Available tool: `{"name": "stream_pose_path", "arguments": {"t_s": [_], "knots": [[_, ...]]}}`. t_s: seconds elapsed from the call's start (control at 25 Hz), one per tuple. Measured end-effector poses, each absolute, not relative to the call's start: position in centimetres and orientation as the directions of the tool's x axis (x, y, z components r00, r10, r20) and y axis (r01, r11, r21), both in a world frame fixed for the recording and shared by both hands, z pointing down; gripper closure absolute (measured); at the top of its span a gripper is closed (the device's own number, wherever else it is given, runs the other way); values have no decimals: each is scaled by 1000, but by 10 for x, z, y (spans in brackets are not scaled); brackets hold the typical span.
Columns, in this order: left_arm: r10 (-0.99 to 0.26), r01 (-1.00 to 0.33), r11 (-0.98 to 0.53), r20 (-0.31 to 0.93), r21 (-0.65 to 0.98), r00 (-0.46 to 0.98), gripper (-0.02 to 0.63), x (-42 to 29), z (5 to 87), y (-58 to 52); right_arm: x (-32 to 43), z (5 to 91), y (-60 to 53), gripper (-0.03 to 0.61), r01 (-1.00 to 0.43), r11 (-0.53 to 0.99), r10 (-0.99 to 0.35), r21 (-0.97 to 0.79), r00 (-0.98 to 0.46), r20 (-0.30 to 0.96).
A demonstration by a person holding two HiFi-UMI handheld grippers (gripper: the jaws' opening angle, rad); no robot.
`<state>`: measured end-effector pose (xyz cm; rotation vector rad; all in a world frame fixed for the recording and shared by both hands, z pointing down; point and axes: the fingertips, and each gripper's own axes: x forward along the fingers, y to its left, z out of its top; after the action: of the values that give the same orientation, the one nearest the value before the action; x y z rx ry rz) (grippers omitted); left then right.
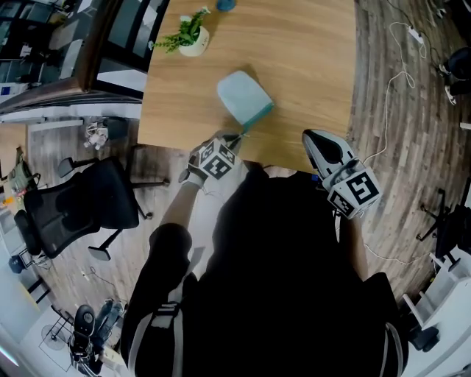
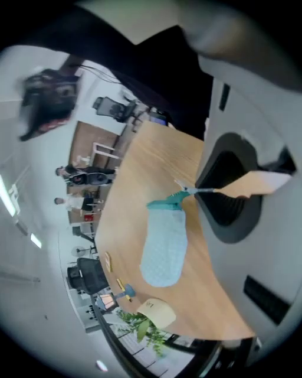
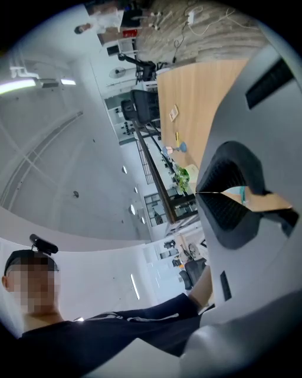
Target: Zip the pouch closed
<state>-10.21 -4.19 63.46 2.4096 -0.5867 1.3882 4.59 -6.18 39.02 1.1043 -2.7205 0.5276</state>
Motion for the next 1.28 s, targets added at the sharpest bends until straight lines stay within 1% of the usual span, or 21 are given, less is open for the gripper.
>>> {"name": "stream_pose_path", "arguments": {"t_s": [0.08, 0.16, 0.2, 0.32, 0.4, 0.64, 0.72, 0.8, 0.92, 1.04, 1.28], "knots": [[-204, -481, -868, 797, 121, 568, 595, -92, 595, -42, 25, 407, -53, 566, -625, 739, -545, -251, -774, 323], [-203, -440, -887, 743, 136, 638, 595, -86, 563, -38, 2, 429, -40, 565, -544, 809, -437, -222, -810, 392], [-202, -421, -897, 721, 136, 663, 595, -83, 550, -35, -9, 439, -34, 551, -507, 836, -389, -210, -818, 423], [-203, -372, -920, 657, 127, 726, 595, -78, 517, -24, -38, 461, -22, 445, -427, 877, -289, -219, -834, 470], [-204, -344, -932, 623, 113, 755, 595, -76, 499, -17, -52, 466, -19, 430, -402, 883, -258, -240, -846, 466], [-194, -307, -945, 562, 114, 804, 595, -81, 472, -3, -74, 455, -24, 430, -392, 876, -269, -280, -880, 391], [-194, -311, -941, 546, 130, 815, 595, -80, 470, -3, -77, 452, -23, 430, -387, 882, -267, -270, -881, 389], [-194, -316, -937, 532, 148, 824, 595, -80, 468, -4, -79, 452, -23, 443, -384, 889, -266, -249, -876, 401], [-198, -327, -928, 512, 177, 836, 595, -82, 464, -5, -82, 445, -25, 446, -397, 891, -288, -219, -869, 403], [-202, -338, -920, 496, 200, 844, 595, -83, 462, -8, -83, 440, -27, 449, -424, 893, -330, -152, -845, 421], [-230, -367, -904, 473, 221, 850, 595, -86, 455, -14, -87, 431, -28, 468, -466, 882, -441, 73, -758, 481]]}}
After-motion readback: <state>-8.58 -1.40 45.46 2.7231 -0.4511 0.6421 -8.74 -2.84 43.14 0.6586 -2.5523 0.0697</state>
